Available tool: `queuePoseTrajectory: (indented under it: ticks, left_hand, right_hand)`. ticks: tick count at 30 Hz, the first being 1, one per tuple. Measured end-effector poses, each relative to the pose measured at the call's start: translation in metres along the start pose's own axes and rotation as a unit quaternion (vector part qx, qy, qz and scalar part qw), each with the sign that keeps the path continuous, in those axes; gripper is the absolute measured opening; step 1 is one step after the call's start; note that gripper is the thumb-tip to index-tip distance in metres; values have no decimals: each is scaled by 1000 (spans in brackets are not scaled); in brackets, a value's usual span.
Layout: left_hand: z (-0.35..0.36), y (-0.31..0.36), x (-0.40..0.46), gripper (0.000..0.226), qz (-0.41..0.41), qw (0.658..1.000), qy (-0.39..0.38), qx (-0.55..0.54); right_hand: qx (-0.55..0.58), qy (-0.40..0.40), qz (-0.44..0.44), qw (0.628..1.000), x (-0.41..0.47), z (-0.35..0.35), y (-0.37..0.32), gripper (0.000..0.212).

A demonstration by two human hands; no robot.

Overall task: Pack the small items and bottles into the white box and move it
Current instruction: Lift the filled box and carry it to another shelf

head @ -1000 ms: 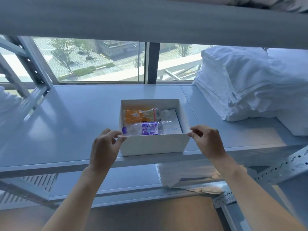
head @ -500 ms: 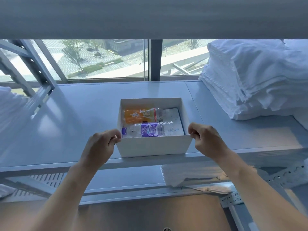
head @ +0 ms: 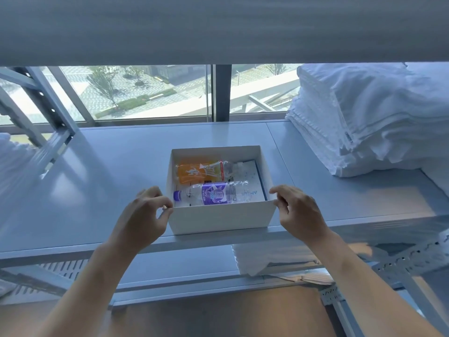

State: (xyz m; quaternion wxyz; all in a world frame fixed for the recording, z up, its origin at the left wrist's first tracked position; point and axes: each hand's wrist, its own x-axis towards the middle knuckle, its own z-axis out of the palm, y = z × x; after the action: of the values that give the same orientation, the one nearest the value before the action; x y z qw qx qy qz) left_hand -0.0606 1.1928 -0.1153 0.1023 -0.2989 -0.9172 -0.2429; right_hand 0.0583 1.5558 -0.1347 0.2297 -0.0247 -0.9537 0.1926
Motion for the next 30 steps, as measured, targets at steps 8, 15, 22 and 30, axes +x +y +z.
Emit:
queuePoseTrajectory:
  ticks: [8, 15, 22, 30]
  left_hand:
    - [15, 29, 17, 30, 54, 997, -9, 50]
    - [45, 31, 19, 36, 62, 991, -16, 121]
    - [71, 22, 4, 46, 55, 988, 15, 145]
    - [80, 29, -1, 51, 47, 985, 53, 157]
  right_hand:
    - [-23, -77, -71, 994, 12, 6, -15, 35]
    - [-111, -100, -89, 985, 4, 29, -17, 33]
    - [-145, -31, -118, 982, 0, 46, -12, 43]
    - [-137, -18, -155, 978, 5, 59, -11, 47]
